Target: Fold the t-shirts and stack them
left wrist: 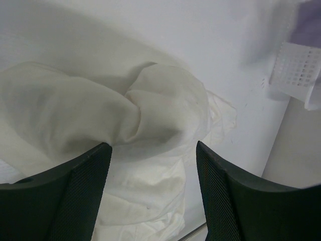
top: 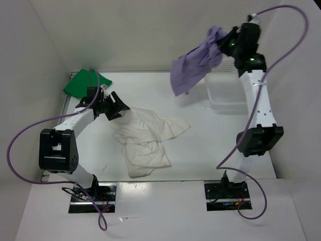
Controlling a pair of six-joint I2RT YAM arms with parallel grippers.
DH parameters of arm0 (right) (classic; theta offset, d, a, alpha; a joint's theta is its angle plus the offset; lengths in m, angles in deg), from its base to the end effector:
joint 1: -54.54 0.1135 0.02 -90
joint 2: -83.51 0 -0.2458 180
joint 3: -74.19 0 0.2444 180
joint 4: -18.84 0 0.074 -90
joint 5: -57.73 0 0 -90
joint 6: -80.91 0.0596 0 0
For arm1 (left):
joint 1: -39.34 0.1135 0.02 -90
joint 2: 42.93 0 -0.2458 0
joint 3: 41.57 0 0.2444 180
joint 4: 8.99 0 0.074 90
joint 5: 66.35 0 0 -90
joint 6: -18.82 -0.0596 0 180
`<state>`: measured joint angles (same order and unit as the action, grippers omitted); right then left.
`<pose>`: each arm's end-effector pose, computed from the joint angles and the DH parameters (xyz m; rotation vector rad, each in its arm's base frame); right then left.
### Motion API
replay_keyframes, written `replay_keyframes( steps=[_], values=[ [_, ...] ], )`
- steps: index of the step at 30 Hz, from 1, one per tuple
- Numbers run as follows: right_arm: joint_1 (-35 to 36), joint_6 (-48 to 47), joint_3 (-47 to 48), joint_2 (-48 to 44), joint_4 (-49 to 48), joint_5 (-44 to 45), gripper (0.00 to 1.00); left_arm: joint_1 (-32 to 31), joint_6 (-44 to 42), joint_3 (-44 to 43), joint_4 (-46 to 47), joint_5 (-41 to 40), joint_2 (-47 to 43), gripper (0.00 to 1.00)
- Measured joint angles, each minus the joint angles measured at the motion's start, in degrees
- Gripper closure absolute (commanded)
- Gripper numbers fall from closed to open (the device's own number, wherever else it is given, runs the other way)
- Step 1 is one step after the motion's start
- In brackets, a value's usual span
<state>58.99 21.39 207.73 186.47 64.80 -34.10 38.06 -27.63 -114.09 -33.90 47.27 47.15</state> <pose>0.4129 0.0340 0.4419 0.3975 1.8206 0.4546 0.3476 -0.0317 0.1987 -0.6554 2.3047 -0.8618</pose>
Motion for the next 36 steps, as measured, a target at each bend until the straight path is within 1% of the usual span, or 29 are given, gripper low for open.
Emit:
replay_keyframes(
  steps=[2,4,5,7,8,9,12,13,15,16,18,21,22,24,25,26,28,29,30,32,33,34,36],
  values=[
    [-5.2,0.68,3.52,-1.55,-0.44,0.59,1.0,-0.11,-0.09,-0.79,-0.11,0.02,0.26,0.25],
    [-8.81,1.57,5.46,-2.6,-0.85,1.16,1.0,-0.22,-0.11,-1.31,-0.17,0.0,0.31,0.25],
    [-10.01,1.81,6.03,-2.99,-0.85,1.22,1.0,-0.28,-0.13,-1.53,-0.2,0.0,0.31,0.25],
    [-10.69,2.05,6.12,-3.23,-0.79,1.9,0.95,-0.39,-0.13,-1.73,-0.24,0.02,0.33,0.25],
    [-10.73,2.08,5.97,-3.06,-0.83,2.27,0.9,-0.44,-0.13,-1.73,-0.26,0.02,0.33,0.25],
    [-10.86,2.05,4.72,-2.89,-1.42,2.43,0.8,-0.44,-0.13,-1.73,-0.31,0.02,0.33,0.25],
    [-11.52,2.23,-0.59,-1.55,-1.7,1.07,0.59,-0.44,-0.13,-1.75,-0.46,0.0,0.37,0.25],
    [-11.85,1.95,-1.73,-0.24,-1.51,0.44,0.48,-0.44,-0.2,-1.75,-0.48,0.02,0.39,0.25],
    [-12.22,1.09,-4.04,3.3,-1.07,-0.42,0.41,-0.44,-0.33,-1.75,-0.68,-0.02,0.39,0.25],
    [-12.35,0.37,-5.97,5.07,-0.28,-0.66,0.4,-0.44,-0.59,-1.75,-0.92,-0.04,0.39,0.25],
    [-12.04,-0.44,-8.15,6.73,2.19,-0.9,0.38,-0.44,-1.27,-1.77,-1.4,-0.52,0.39,0.25],
    [-10.12,-1.7,-9.44,6.34,4.46,-0.92,0.38,-0.44,-1.53,-1.81,-1.99,-1.62,0.39,0.25],
    [-9.05,-2.12,-9.97,5.49,4.31,-0.83,0.47,-0.44,-1.55,-1.84,-2.19,-1.9,0.37,0.25],
    [-5.03,-3.32,-12.41,2.34,3.74,-0.52,0.55,-0.35,-1.51,-1.84,-2.71,-2.38,0.37,0.25],
    [-2.54,-3.74,-13.73,0.76,3.67,-0.44,0.62,-0.09,-1.4,-1.84,-2.82,-2.38,0.37,0.25],
    [0.87,-4.35,-15.28,-1.01,3.39,-0.44,0.72,0.11,-1.29,-1.81,-2.86,-2.34,0.37,0.25],
    [8.59,-5.53,-18.58,-3.65,2.32,-0.76,0.8,1.01,-1.18,-1.62,-2.75,-2.47,0.22,0.25],
    [12.15,-5.99,-20.52,-4.52,1.73,-1.38,0.87,1.62,-1.16,-1.14,-2.62,-2.75,-0.11,0.25],
    [16.04,-6.21,-22.64,-5.09,1.29,-2.32,0.88,2.32,-1.09,-0.37,-2.56,-3.15,-0.68,0.25],
    [21.77,-6.27,-27.74,-5.2,0.0,-4.44,0.88,3.54,-1.03,1.44,-2.69,-4.04,-1.97,0.25],
    [23.58,-6.14,-30.56,-4.92,-0.04,-5.55,0.84,4.02,-0.98,2.43,-2.71,-4.39,-2.6,0.23],
    [24.39,-5.88,-32.68,-4.55,0.0,-6.27,0.71,4.44,-0.92,3.15,-2.84,-4.68,-2.93,0.23],
    [25.35,-5.4,-36.54,-3.67,0.15,-6.4,0.53,4.63,-0.85,4.15,-2.75,-4.66,-2.99,0.23]
  ],
)
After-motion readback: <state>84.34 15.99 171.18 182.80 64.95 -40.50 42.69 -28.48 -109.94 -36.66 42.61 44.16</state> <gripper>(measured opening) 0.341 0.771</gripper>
